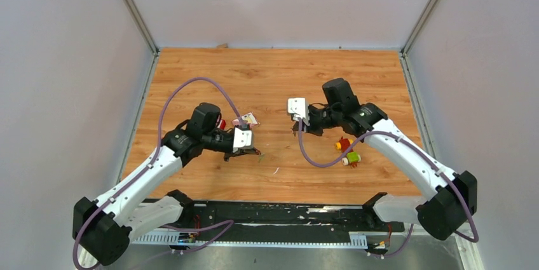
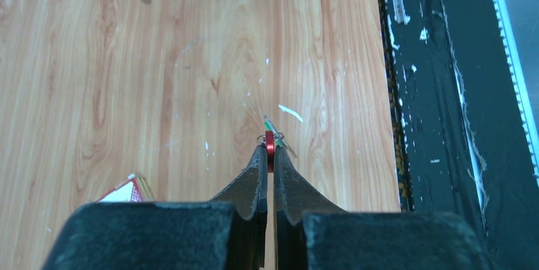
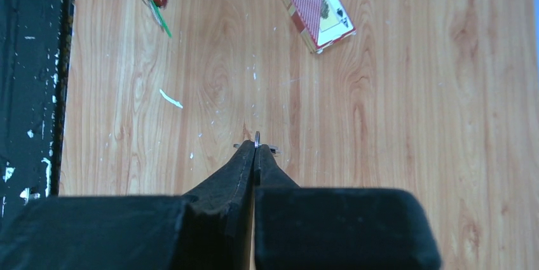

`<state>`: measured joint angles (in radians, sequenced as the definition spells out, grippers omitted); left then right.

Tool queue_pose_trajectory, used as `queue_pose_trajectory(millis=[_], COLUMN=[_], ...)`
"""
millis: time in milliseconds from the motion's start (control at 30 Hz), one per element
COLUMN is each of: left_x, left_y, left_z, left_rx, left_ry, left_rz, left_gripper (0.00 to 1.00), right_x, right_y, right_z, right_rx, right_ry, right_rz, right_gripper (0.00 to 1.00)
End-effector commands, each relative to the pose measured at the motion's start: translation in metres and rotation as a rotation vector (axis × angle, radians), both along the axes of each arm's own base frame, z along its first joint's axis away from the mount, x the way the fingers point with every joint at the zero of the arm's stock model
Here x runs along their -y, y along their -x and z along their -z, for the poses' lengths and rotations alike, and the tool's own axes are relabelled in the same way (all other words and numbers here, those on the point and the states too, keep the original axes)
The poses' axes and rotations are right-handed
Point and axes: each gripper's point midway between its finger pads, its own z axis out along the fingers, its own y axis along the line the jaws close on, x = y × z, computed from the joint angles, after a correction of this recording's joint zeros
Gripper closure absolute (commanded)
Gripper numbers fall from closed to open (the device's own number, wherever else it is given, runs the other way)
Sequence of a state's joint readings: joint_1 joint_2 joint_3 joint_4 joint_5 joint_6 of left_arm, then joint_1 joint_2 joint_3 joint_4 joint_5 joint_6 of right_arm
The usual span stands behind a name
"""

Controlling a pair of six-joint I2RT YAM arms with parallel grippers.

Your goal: Put the keys on the keyring

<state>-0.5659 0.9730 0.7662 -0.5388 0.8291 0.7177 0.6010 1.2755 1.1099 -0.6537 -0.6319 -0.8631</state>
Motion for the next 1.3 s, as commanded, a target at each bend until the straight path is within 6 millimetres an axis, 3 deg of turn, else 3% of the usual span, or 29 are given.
queue_pose_trajectory(millis=[0,233,333,767,1267], left_x=[0.02,0.033,0.036,0.036,0.042], left_y=[-0.008,-0.012,-0.012,-0.005,-0.006], left_z=[-0.042,-0.073,-0.081,-0.075,-0.078], left_rx=[0.019,-0.043,-0.091,-0.238,-0.408], left_ry=[0.139,0.19,0.208,0.182,0.106], left_rz=[0.025,0.041,0.026,-0.014,-0.032], left_gripper=[1.0,1.0,1.0,1.0,1.0], right_x=[-0.009,-0.018,-0.021,-0.035,-0.041], right_y=[0.012,0.023,0.029,0.065,0.073], right_z=[-0.04,-0.07,-0.07,-0.065,-0.052], right_rx=[0.043,0.114,0.155,0.29,0.504], right_ry=[-0.118,-0.195,-0.196,-0.133,-0.069], right_rz=[-0.029,-0.073,-0.095,-0.204,-0.202], right_gripper=[1.0,1.0,1.0,1.0,1.0])
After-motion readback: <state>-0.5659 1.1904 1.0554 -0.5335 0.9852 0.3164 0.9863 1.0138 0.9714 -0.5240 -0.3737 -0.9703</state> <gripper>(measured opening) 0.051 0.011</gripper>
